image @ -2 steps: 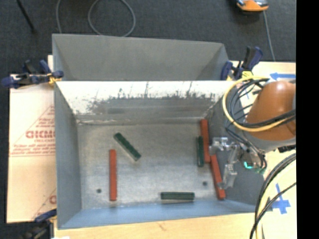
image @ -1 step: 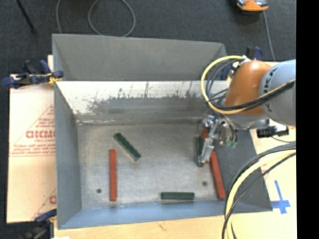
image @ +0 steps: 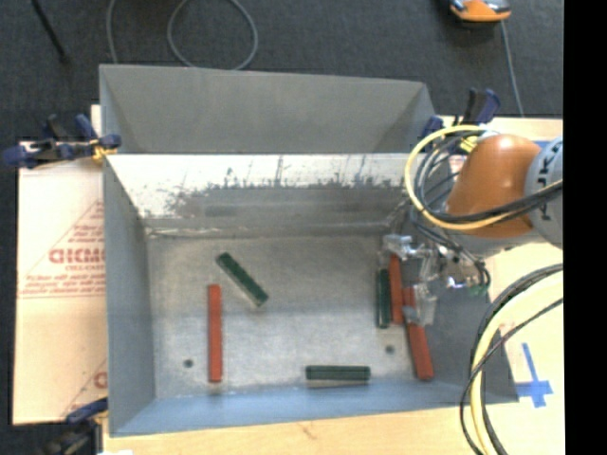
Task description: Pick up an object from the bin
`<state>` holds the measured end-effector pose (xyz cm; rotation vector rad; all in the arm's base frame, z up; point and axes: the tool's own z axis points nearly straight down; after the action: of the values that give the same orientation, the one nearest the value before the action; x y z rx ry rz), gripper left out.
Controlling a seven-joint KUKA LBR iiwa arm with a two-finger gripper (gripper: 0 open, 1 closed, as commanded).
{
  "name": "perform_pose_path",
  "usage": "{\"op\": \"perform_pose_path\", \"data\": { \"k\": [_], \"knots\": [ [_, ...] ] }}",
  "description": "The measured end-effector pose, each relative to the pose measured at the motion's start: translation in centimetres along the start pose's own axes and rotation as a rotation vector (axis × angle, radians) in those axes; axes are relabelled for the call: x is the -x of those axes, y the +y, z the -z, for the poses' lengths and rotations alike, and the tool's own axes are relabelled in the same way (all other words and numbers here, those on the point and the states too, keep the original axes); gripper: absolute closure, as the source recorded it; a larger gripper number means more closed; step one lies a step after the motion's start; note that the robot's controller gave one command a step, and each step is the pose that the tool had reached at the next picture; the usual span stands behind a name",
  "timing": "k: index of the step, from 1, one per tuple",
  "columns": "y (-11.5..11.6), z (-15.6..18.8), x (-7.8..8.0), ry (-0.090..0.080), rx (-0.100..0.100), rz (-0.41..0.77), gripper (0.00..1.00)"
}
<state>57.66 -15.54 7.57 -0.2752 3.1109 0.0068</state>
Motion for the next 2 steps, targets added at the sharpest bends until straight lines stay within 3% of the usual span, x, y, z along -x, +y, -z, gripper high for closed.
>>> {"op": "perform_pose_path", "data": {
  "k": [1,2],
  "knots": [
    [5.8,10.3,-2.4,0.011,-0.002,0.538,0.00],
    [1.6,0.4,3.4,0.005,0.009,0.824,0.00]
  ]
}}
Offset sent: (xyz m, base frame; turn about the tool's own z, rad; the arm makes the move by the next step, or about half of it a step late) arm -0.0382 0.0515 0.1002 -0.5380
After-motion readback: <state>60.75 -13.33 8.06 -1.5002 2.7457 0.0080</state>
